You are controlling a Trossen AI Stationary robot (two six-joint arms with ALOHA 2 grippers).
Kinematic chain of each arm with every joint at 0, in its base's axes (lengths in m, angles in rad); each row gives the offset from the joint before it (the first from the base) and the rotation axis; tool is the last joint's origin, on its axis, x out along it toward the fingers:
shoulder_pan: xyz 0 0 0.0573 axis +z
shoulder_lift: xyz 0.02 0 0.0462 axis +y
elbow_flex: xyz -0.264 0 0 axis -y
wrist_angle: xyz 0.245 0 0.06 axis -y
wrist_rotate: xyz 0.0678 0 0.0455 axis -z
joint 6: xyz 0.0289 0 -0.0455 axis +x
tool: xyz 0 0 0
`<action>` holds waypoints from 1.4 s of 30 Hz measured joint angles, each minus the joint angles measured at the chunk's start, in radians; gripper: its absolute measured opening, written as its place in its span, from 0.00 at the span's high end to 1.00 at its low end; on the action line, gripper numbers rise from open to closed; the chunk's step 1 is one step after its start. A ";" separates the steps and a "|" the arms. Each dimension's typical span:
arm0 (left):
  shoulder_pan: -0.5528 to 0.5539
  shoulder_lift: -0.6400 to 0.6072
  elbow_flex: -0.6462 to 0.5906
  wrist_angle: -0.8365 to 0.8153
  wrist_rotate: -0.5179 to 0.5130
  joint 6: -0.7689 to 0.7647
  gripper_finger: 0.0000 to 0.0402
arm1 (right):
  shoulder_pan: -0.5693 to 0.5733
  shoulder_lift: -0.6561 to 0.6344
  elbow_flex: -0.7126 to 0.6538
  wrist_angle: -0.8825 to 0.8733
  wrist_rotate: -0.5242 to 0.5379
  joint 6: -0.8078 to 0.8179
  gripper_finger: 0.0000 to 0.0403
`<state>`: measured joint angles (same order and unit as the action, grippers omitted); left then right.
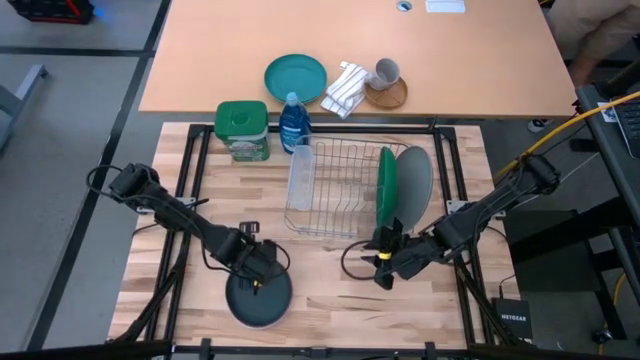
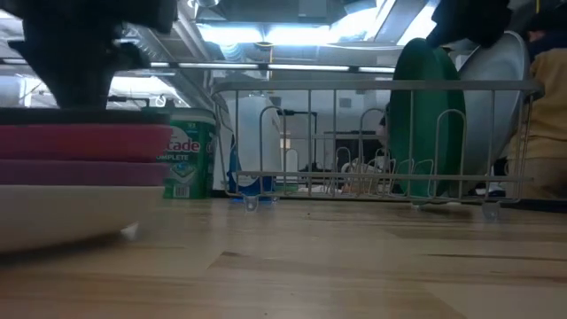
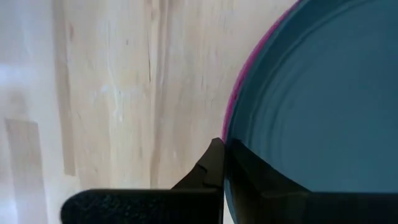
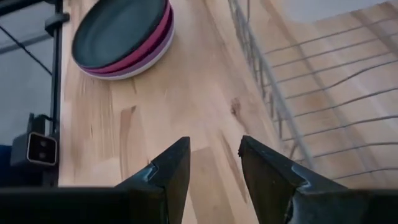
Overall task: Sort dishes
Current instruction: Put the dark blue plate into the dish rack
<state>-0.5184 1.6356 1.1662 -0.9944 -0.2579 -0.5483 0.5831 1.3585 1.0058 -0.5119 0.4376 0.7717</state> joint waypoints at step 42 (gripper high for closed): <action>0.013 0.000 0.339 0.478 -0.666 0.790 1.00 | 0.000 -0.182 0.095 0.088 -0.091 -0.231 0.63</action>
<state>-0.5052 1.6352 1.5051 -0.5161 -0.9240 0.2412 0.5831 1.1766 1.1007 -0.4235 0.3467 0.5408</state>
